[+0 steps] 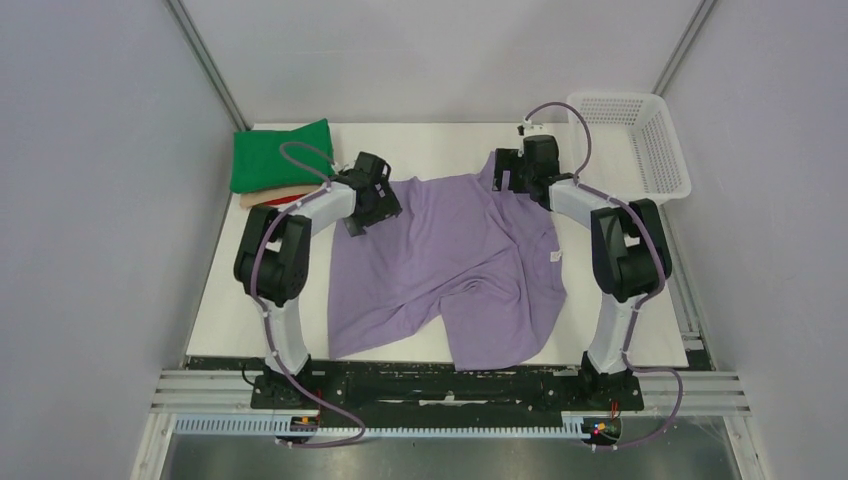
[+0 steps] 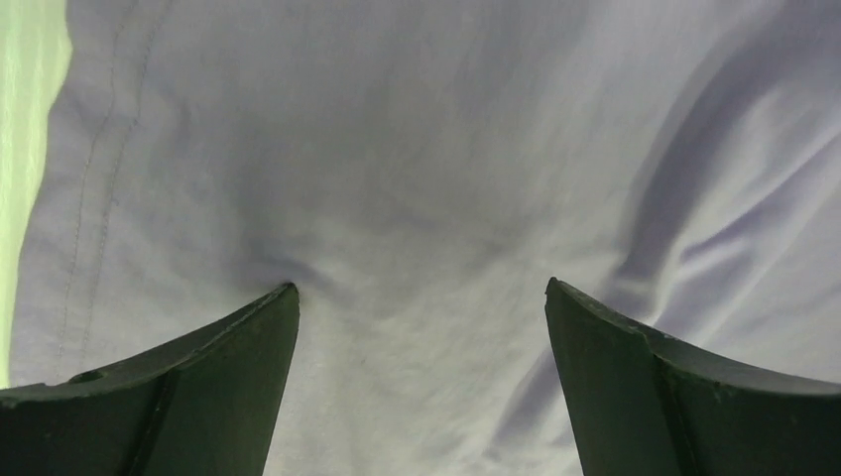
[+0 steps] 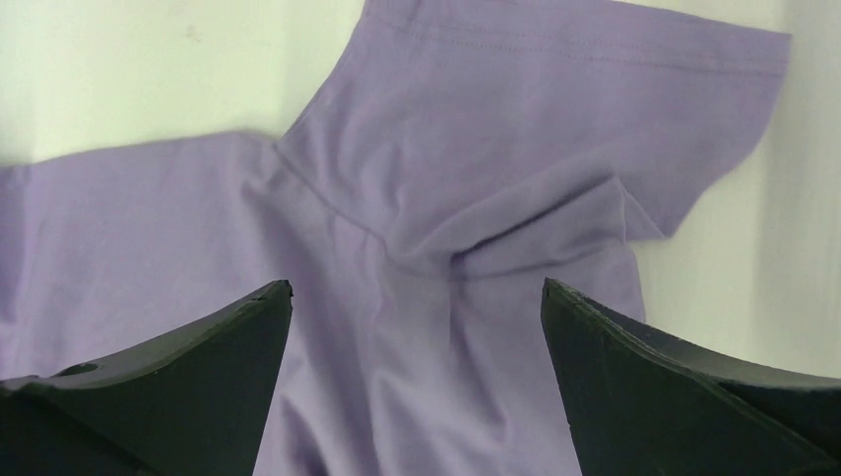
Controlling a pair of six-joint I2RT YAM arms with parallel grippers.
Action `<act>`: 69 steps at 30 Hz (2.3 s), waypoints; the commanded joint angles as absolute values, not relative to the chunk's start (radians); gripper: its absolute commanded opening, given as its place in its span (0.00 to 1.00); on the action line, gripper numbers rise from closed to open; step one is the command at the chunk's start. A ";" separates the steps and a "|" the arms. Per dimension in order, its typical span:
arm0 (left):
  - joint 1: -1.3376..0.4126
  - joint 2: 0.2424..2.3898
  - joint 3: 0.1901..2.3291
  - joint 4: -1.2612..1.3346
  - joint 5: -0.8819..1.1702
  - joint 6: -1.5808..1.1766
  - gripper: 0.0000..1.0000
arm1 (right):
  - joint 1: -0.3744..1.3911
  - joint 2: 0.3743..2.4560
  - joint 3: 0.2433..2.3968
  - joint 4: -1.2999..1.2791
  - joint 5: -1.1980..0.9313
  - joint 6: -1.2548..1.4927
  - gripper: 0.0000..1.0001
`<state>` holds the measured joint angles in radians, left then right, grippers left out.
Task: Fold and stack the t-shirts
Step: Flatten out the tshirt
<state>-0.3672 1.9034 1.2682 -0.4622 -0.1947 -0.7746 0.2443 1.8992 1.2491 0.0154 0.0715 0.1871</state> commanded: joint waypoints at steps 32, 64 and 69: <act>-0.207 2.034 1.577 -0.576 -0.093 -0.631 1.00 | 0.140 1.898 1.259 0.120 0.002 0.238 0.98; -0.172 2.404 1.989 -0.650 -0.005 -0.561 1.00 | 0.134 2.370 1.758 -0.076 0.023 0.159 0.98; -0.172 2.408 2.001 -0.649 0.037 -0.560 1.00 | 0.125 2.480 1.949 -0.128 0.007 0.169 0.98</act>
<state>-0.1761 2.3604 1.9869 -0.6483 -0.0135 -0.6006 0.1349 2.3939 1.8198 -0.0536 0.0284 0.1677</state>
